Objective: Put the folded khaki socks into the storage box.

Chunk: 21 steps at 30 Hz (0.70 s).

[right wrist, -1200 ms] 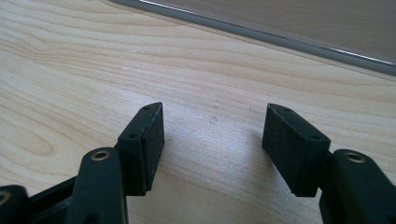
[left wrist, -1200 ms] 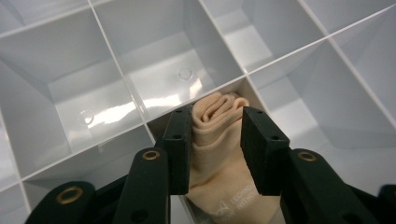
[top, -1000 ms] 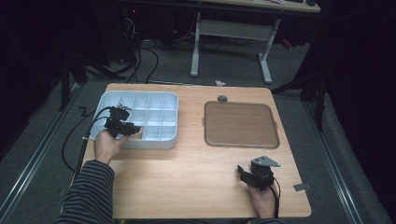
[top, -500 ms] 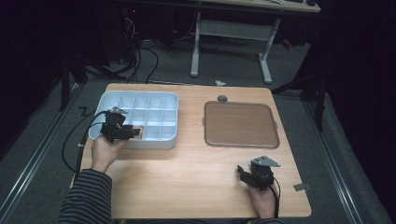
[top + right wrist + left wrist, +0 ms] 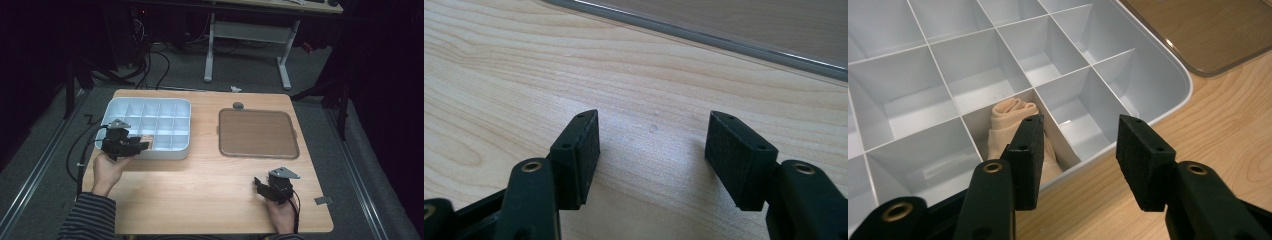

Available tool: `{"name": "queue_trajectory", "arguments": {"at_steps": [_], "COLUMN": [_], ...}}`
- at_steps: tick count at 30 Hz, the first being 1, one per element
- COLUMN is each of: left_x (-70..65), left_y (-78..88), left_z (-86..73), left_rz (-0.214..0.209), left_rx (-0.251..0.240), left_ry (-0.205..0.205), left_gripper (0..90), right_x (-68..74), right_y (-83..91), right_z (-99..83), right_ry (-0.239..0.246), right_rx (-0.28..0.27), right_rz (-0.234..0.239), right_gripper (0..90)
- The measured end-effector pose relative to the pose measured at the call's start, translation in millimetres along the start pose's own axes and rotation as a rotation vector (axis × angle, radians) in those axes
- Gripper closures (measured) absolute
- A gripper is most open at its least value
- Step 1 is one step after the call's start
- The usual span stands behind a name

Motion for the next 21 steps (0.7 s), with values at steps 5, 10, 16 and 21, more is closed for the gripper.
{"name": "queue_trajectory", "arguments": {"at_steps": [5, 10, 16, 21], "left_x": [-7.2, -11.5, -11.9, -14.1], "left_y": [9.4, 14.4, 18.3, 22.1], "left_z": [0.1, -4.0, -10.8, -14.5], "left_rz": [-0.020, -0.025, -0.027, -0.031], "left_rx": [-0.033, -0.052, -0.064, -0.078], "left_ry": [-0.004, -0.015, -0.008, -0.005], "left_gripper": [54.8, 54.7, 54.7, 54.8], "right_x": [0.0, -0.1, -0.1, -0.1], "right_y": [0.0, -0.1, -0.1, -0.1], "right_z": [0.0, 0.0, 0.0, 0.0], "right_ry": [0.000, 0.001, 0.001, 0.001], "right_rx": [0.000, 0.000, 0.000, 0.000], "right_rz": [0.000, 0.000, -0.001, -0.001], "right_gripper": [39.0, 39.0, 39.0, 39.0]}}
Point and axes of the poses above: each handheld gripper's, and its own axes: y roughly backward along the jaws, z roughly out of its top, x roughly to its left, the point moved 7 cm from there along -y, roughly forward along the jaws, and after that the axes turned 1 degree about -z, right-handed, at the moved point
